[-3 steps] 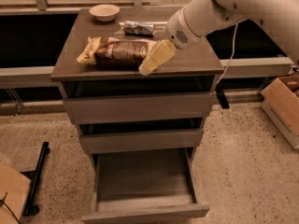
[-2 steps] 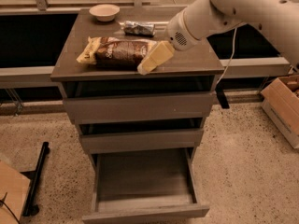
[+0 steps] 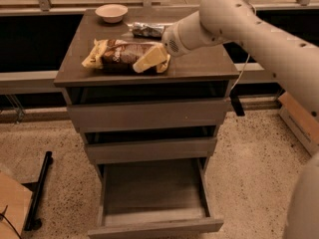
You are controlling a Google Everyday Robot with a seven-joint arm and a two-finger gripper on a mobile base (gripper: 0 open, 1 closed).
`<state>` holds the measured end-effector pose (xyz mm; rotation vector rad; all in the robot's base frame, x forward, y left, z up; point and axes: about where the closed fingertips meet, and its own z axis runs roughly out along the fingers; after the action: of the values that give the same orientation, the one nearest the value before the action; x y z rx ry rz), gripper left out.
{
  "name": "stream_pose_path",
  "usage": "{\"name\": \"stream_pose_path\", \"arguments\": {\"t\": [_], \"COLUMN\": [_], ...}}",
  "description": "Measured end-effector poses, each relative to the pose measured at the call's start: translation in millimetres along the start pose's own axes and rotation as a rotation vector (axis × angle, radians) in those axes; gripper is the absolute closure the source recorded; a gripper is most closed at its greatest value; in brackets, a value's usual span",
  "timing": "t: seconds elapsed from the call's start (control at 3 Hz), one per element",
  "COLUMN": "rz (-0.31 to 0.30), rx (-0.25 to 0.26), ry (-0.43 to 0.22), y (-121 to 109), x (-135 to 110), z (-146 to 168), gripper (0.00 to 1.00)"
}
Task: Place brown chip bag into bottom drawer
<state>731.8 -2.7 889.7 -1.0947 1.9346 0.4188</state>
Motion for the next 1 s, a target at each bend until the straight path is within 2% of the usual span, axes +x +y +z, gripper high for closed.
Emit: {"name": "stream_pose_path", "arguments": {"t": [0.33, 0.67, 1.0], "rz": [0.034, 0.069, 0.102], "rx": [0.022, 0.022, 0.018], "ry": [-0.036, -0.05, -0.05], "y": [-23, -34, -34], "x": [1, 4, 9], "z": [33, 60, 73], "gripper": [0.0, 0.0, 0.18]}}
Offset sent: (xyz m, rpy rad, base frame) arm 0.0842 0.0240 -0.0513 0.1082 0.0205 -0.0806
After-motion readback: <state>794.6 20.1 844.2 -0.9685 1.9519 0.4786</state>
